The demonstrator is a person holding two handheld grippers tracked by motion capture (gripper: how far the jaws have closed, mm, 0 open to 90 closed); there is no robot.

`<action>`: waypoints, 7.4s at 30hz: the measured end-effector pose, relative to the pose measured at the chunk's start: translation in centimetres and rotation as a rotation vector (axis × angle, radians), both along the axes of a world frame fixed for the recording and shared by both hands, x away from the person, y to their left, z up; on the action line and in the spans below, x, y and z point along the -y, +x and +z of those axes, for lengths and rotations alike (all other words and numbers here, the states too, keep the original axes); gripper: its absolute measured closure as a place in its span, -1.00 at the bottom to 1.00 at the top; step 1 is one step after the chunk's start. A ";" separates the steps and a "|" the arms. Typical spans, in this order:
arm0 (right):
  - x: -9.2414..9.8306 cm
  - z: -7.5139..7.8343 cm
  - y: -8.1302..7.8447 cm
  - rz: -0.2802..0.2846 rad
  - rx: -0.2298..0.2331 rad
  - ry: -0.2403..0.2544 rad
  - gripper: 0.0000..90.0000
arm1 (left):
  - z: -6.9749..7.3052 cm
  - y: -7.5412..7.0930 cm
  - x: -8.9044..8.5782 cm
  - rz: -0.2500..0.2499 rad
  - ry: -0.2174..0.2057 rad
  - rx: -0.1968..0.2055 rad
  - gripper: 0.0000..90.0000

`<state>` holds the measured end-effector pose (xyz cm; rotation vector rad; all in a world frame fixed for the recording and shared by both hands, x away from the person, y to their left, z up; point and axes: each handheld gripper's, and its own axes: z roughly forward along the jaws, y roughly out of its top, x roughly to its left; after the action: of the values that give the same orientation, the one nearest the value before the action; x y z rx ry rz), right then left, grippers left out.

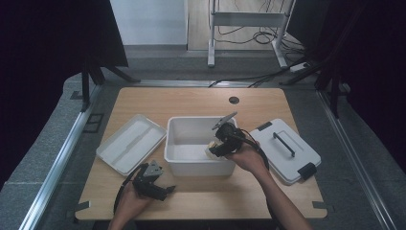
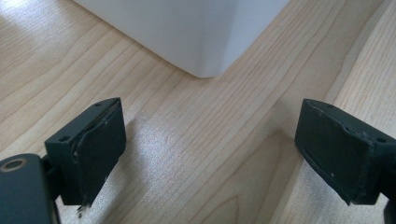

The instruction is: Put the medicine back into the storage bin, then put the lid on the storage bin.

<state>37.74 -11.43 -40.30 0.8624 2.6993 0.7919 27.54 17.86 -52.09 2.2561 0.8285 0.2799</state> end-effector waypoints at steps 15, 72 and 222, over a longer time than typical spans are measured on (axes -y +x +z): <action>2.8 2.7 -2.5 -0.009 0.061 0.093 -0.73 | 0.0 0.0 0.0 0.000 0.002 -0.001 -0.80; 11.7 -11.6 -8.7 -0.174 0.096 0.162 -1.00 | 2.0 0.2 -2.4 0.004 0.075 0.011 -1.00; 11.7 -11.6 -8.7 -0.173 0.103 0.162 -1.00 | 14.7 14.8 10.8 -0.643 0.170 0.030 0.96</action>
<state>29.07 -23.14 -51.94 1.0433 2.4587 0.9965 42.29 7.10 -37.35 2.5304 0.0345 0.0808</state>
